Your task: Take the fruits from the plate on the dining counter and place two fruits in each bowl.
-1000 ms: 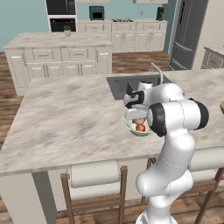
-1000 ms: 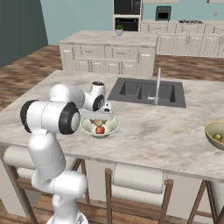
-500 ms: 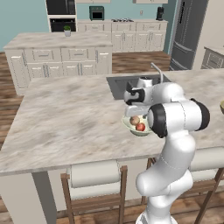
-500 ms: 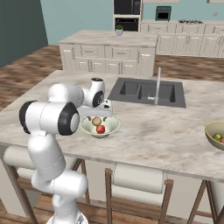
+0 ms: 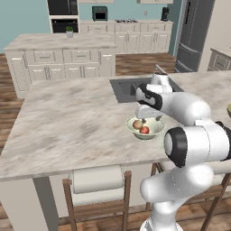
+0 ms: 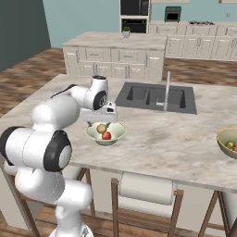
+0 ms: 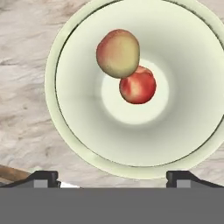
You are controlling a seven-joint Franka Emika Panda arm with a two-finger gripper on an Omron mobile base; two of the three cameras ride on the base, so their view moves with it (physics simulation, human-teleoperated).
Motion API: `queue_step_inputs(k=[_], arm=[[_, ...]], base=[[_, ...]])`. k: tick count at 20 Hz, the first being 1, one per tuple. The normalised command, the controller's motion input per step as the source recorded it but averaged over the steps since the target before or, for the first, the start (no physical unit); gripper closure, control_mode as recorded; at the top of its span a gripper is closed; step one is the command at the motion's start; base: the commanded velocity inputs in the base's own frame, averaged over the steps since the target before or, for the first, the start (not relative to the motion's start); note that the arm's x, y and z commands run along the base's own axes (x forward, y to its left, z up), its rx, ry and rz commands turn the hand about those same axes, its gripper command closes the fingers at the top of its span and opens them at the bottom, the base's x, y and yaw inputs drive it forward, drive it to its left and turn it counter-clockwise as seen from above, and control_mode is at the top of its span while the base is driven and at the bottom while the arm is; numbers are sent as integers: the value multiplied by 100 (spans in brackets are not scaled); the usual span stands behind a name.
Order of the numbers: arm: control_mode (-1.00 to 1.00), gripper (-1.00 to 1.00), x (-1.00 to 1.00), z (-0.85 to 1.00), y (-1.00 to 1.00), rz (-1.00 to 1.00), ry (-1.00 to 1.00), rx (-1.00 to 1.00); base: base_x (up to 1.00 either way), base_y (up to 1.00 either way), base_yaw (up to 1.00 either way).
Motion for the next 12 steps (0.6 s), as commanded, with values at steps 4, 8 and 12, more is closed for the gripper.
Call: queue_step_inputs(k=[4, 8, 12], arm=[[-100, -100, -100, 19, 0, 0, -26, 0], [-100, -100, -100, 49, 9, -1, -25, 0], [-100, -100, -100, 56, 0, 0, -22, 0]], base=[[0, 0, 0], [0, 0, 0], [0, 0, 0]])
